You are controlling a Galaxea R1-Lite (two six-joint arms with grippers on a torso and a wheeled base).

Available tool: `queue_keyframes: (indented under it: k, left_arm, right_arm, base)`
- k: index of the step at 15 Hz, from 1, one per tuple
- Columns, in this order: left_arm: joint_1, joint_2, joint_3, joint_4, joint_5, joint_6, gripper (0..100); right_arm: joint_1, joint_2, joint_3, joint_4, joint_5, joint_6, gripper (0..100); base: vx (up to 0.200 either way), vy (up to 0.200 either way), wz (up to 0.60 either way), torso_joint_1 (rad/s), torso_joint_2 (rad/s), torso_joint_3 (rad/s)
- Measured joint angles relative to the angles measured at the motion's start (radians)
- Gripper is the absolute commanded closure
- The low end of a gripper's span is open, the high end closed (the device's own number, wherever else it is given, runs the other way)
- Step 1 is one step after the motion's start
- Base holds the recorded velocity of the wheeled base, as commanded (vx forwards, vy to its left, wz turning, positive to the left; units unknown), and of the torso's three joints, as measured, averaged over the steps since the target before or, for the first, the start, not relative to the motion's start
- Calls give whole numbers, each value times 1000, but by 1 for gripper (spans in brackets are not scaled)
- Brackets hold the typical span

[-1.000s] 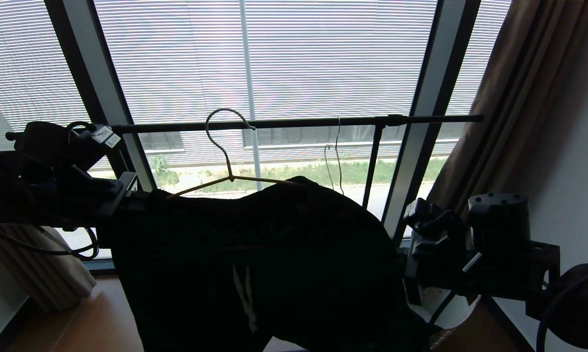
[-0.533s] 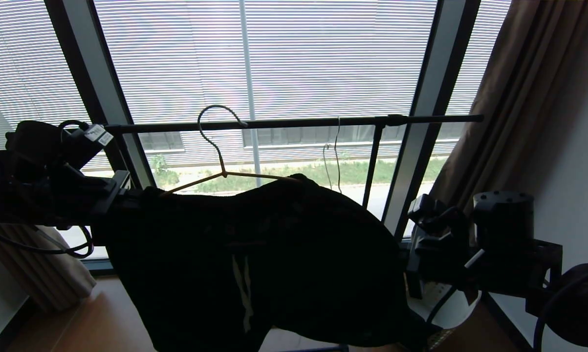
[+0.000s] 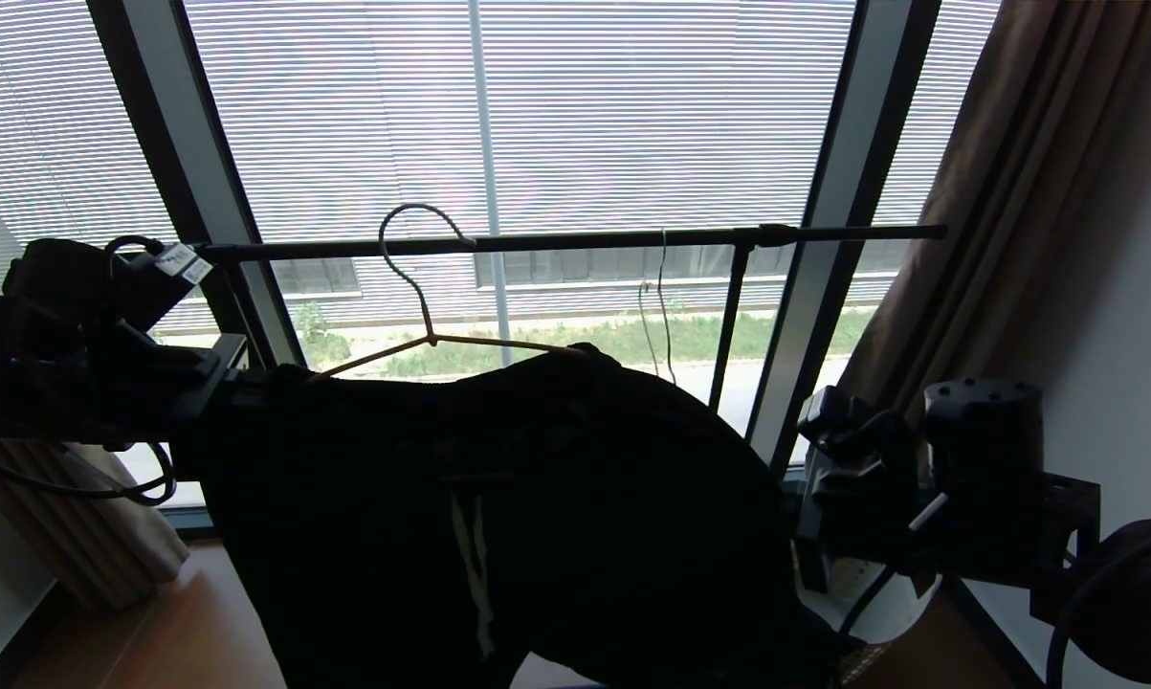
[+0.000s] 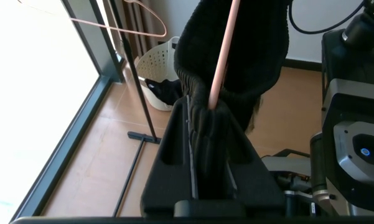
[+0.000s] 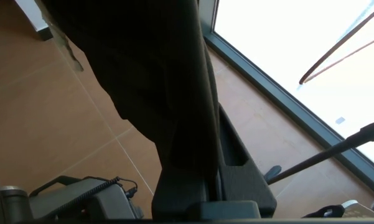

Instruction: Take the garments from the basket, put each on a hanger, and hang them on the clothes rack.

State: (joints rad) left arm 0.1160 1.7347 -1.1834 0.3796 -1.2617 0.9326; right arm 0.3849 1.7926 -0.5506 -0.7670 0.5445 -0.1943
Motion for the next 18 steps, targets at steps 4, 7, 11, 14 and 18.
queue_keyframes:
  k: [4,7,11,14,18]
  left_arm:
    - [2,0,3,1,-11,3,100]
    - [-5,1,5,0,-11,2,100]
    - [58,2,29,1,-11,2,100]
    - [121,-4,64,1,-11,0,100]
    - [179,-10,93,0,3,-3,100]
  right_arm:
    - [4,1,4,-1,-2,0,0]
    - [10,-3,19,-3,-2,-45,0]
    - [13,-14,32,-5,-3,-137,0]
    - [14,-26,17,-7,-10,-72,0]
    - [14,-53,-23,-8,-79,56,0]
  base:
    - [0,0,0,0,0,0]
    - [0,0,0,0,0,0]
    - [0,0,0,0,0,0]
    - [0,0,0,0,0,0]
    - [0,0,0,0,0,0]
